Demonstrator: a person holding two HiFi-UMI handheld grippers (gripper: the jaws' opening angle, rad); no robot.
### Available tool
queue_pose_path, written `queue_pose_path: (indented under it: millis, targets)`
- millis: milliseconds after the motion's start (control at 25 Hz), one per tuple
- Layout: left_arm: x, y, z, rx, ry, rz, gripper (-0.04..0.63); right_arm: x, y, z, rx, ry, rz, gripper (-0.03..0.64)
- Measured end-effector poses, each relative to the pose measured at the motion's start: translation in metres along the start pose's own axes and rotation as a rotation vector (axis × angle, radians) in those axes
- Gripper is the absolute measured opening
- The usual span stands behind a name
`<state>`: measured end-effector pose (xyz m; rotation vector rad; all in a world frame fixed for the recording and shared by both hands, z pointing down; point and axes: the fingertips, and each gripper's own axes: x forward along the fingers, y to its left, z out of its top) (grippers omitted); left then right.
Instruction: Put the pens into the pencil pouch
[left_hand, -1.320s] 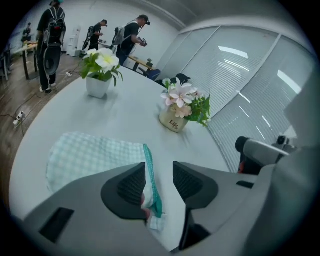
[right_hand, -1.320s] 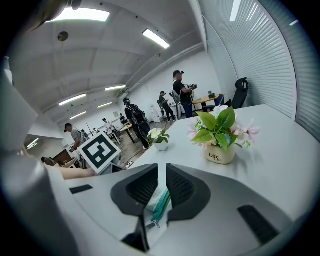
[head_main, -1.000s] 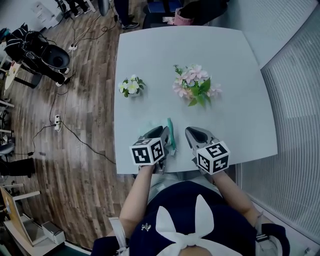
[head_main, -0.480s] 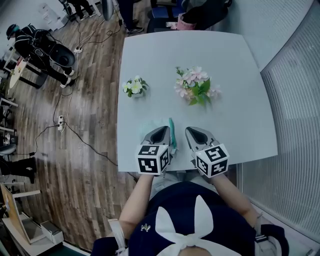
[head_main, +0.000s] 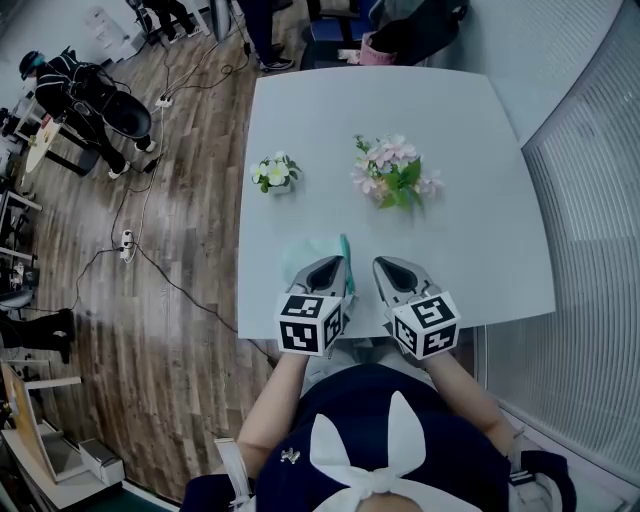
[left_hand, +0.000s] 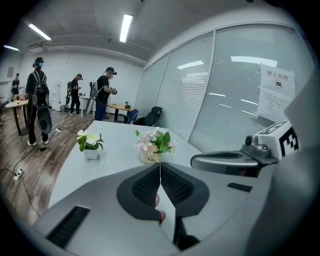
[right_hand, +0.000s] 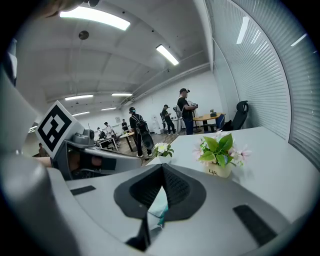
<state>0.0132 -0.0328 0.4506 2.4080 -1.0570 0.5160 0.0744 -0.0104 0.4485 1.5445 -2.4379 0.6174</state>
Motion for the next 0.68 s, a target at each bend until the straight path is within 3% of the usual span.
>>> queue_pose_path:
  millis: [680]
  targets:
    - [-0.008,-0.008,-0.004,0.009,-0.015,0.012,0.025,-0.012,0.003,-0.003,-0.017,-0.003,0.011,0.003]
